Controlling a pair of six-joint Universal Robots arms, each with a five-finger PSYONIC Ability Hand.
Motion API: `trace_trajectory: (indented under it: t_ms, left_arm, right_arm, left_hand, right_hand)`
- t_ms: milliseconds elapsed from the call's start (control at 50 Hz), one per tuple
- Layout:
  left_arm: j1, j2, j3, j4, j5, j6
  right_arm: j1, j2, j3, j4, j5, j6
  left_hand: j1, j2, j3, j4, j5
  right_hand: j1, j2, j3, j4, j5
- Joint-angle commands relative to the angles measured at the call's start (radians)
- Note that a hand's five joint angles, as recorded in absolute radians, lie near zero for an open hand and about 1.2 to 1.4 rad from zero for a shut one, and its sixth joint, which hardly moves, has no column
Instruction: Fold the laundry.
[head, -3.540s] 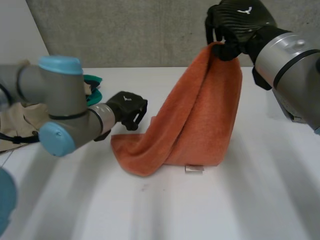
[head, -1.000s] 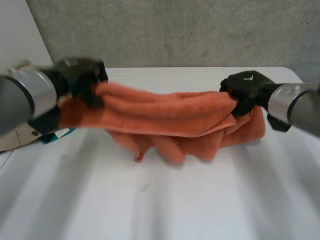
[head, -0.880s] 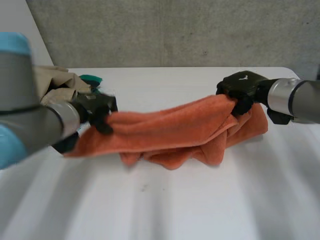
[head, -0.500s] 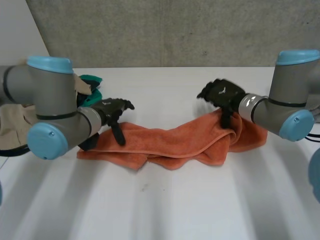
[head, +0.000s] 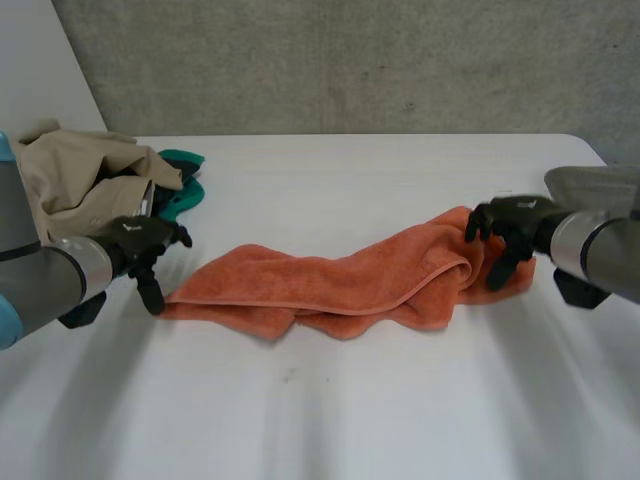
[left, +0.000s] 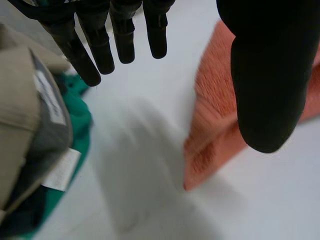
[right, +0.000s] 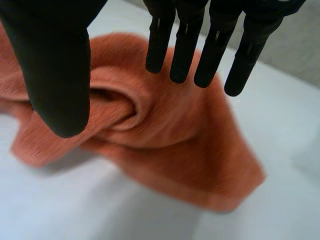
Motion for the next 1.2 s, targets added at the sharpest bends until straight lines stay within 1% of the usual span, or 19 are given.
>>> trace_trajectory:
  t_ms: [20, 40, 80, 120, 160, 200, 260, 460, 540, 560, 620, 720, 820, 880, 900, 940, 1020, 1100, 1200]
  left_arm:
    - [-0.006, -0.135, 0.093, -0.024, 0.025, 0.007]
    - [-0.014, -0.162, 0.115, -0.024, 0.016, 0.010]
    - [-0.022, -0.187, 0.135, -0.027, 0.006, 0.008]
    - [-0.035, -0.216, 0.162, -0.037, -0.009, 0.010]
    - [-0.049, -0.239, 0.185, -0.040, -0.026, 0.010]
    - [-0.057, -0.248, 0.207, -0.038, -0.035, 0.005]
    - [-0.065, -0.250, 0.230, -0.024, -0.047, -0.001]
    - [-0.081, -0.235, 0.258, -0.021, -0.089, -0.013]
    - [-0.083, -0.238, 0.262, -0.020, -0.103, -0.005]
    - [-0.085, -0.241, 0.271, -0.018, -0.110, 0.002]
    - [-0.081, -0.253, 0.310, -0.015, -0.124, 0.028]
    - [-0.083, -0.278, 0.435, 0.005, -0.132, 0.074]
    - [-0.097, -0.279, 0.696, 0.104, -0.110, 0.062]
    - [-0.109, -0.268, 0.806, 0.181, -0.110, 0.035]
    - [-0.114, -0.252, 0.865, 0.248, -0.112, 0.010]
    - [-0.117, -0.227, 0.909, 0.345, -0.118, -0.027]
    - [-0.121, -0.189, 0.897, 0.466, -0.159, -0.077]
    - [-0.115, -0.172, 0.818, 0.479, -0.201, -0.084]
    - [-0.095, -0.167, 0.672, 0.468, -0.202, -0.084]
  right_arm:
    - [0.013, 0.075, 0.036, -0.158, -0.026, 0.041]
    - [0.014, 0.088, 0.035, -0.198, -0.018, 0.058]
    - [0.016, 0.100, 0.030, -0.227, -0.009, 0.076]
    - [0.025, 0.118, 0.026, -0.266, 0.005, 0.098]
    - [0.036, 0.132, 0.022, -0.298, 0.017, 0.102]
    - [0.043, 0.154, 0.012, -0.330, 0.022, 0.102]
    - [0.055, 0.186, -0.010, -0.373, 0.025, 0.098]
    - [0.075, 0.287, -0.123, -0.381, 0.039, 0.113]
    - [0.082, 0.330, -0.197, -0.347, 0.040, 0.156]
    - [0.082, 0.350, -0.233, -0.329, 0.042, 0.168]
    - [0.077, 0.393, -0.313, -0.294, 0.056, 0.174]
    - [0.077, 0.482, -0.480, -0.246, 0.082, 0.173]
    - [0.082, 0.528, -0.751, -0.247, 0.114, 0.124]
    - [0.079, 0.522, -0.861, -0.329, 0.116, 0.081]
    - [0.077, 0.514, -0.891, -0.376, 0.114, 0.067]
    - [0.063, 0.464, -0.950, -0.541, 0.105, 0.067]
    - [0.034, 0.369, -0.907, -0.683, 0.048, 0.136]
    - [0.010, 0.301, -0.805, -0.651, -0.030, 0.188]
    - [-0.023, 0.255, -0.647, -0.570, -0.104, 0.184]
  left_hand:
    - [0.090, 0.096, 0.096, 0.088, 0.091]
    - [0.111, 0.116, 0.116, 0.109, 0.112]
    - [0.149, 0.154, 0.154, 0.147, 0.150]
    - [0.286, 0.292, 0.292, 0.284, 0.288]
    - [0.506, 0.512, 0.512, 0.504, 0.508]
    - [0.820, 0.826, 0.826, 0.818, 0.821]
    - [1.070, 1.076, 1.076, 1.068, 1.071]
    - [1.082, 1.088, 1.088, 1.080, 1.084]
    - [1.082, 1.088, 1.088, 1.080, 1.084]
    - [1.082, 1.088, 1.088, 1.080, 1.084]
    - [1.082, 1.088, 1.088, 1.080, 1.084]
    - [1.082, 1.088, 1.088, 1.080, 1.084]
    - [1.082, 1.088, 1.088, 1.080, 1.084]
    - [1.082, 1.088, 1.088, 1.080, 1.084]
    - [1.082, 1.088, 1.088, 1.080, 1.084]
    - [1.082, 1.088, 1.088, 1.080, 1.084]
    - [1.082, 1.088, 1.088, 1.080, 1.084]
    - [1.082, 1.088, 1.088, 1.080, 1.084]
    - [1.082, 1.088, 1.088, 1.080, 1.084]
  right_hand:
    - [-0.045, -0.045, -0.045, -0.043, -0.048]
    - [-0.115, -0.115, -0.115, -0.113, -0.118]
    - [-0.119, -0.119, -0.119, -0.117, -0.122]
    - [-0.113, -0.113, -0.113, -0.111, -0.116]
    - [-0.098, -0.098, -0.098, -0.096, -0.101]
    - [-0.031, -0.031, -0.031, -0.029, -0.034]
    - [0.005, 0.004, 0.004, 0.007, 0.001]
    - [0.090, 0.089, 0.089, 0.092, 0.086]
    - [0.330, 0.330, 0.330, 0.332, 0.327]
    - [0.528, 0.528, 0.528, 0.530, 0.525]
    - [0.818, 0.817, 0.817, 0.819, 0.814]
    - [0.818, 0.818, 0.818, 0.820, 0.815]
    - [0.818, 0.818, 0.818, 0.820, 0.815]
    - [0.818, 0.818, 0.818, 0.820, 0.815]
    - [0.818, 0.818, 0.818, 0.820, 0.815]
    - [0.818, 0.818, 0.818, 0.820, 0.815]
    - [0.818, 0.818, 0.818, 0.820, 0.815]
    - [0.818, 0.818, 0.818, 0.820, 0.815]
    - [0.818, 0.818, 0.818, 0.820, 0.815]
